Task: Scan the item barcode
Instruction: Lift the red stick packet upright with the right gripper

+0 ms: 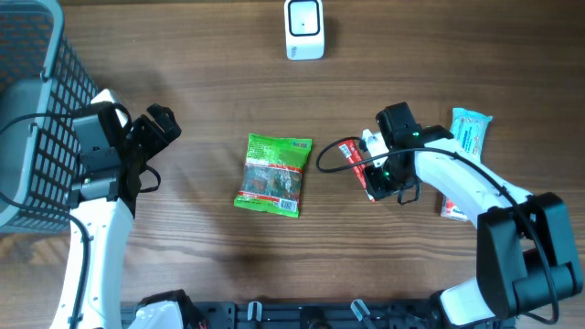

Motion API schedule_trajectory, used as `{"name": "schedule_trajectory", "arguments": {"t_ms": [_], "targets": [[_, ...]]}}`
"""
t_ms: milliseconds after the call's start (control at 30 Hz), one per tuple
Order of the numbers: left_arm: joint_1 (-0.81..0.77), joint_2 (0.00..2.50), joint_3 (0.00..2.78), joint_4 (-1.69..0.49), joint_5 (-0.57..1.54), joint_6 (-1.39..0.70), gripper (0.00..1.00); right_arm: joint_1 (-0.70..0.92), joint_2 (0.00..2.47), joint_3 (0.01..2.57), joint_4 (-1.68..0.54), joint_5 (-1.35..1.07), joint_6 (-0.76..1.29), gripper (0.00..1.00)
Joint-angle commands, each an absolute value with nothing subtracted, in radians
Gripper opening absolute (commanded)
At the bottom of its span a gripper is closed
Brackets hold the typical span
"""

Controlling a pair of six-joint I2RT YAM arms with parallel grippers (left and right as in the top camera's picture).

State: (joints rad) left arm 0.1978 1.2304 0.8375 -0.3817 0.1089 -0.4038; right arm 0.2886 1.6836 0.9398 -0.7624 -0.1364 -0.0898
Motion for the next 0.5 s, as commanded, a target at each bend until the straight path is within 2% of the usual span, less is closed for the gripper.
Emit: {"name": "schedule_trajectory", "arguments": {"t_ms": [0, 467], "targets": [[0.201, 1.233, 0.845, -0.379, 0.103, -0.389, 1.00, 0.287, 1.698, 0.924, -0.739, -0.124, -0.071, 0.37], [0.201, 1.233, 0.845, -0.379, 0.103, -0.389, 1.00, 0.295, 1.698, 0.846, -0.654, -0.128, -0.044, 0.36]]}}
